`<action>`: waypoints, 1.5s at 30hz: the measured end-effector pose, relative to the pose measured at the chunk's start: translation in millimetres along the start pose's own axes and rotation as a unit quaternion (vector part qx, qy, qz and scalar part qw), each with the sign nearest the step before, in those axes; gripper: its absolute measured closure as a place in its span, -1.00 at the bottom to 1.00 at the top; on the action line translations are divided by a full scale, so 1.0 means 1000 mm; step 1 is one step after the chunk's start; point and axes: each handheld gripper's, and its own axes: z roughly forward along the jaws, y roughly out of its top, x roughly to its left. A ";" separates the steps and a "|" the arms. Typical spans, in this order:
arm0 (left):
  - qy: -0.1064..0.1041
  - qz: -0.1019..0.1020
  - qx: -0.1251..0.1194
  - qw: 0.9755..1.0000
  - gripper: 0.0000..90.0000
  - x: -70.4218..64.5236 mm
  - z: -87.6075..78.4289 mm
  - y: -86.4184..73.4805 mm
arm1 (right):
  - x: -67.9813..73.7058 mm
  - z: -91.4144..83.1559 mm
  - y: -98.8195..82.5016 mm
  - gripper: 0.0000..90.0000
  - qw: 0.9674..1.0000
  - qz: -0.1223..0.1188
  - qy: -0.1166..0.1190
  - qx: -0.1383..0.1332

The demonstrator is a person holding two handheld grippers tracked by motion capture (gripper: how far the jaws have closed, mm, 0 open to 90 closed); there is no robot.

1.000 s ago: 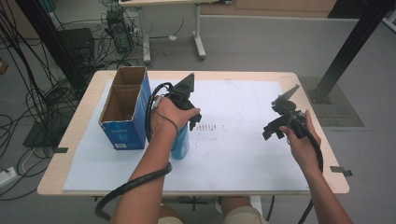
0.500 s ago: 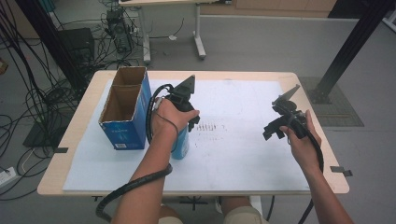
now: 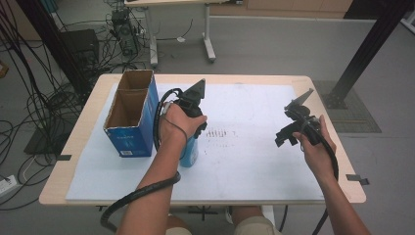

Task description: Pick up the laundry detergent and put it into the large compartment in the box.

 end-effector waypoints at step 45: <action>-0.001 0.002 0.004 1.000 -0.17 0.000 0.000 0.002 | -0.002 0.004 0.001 -0.85 1.000 0.002 0.002 0.004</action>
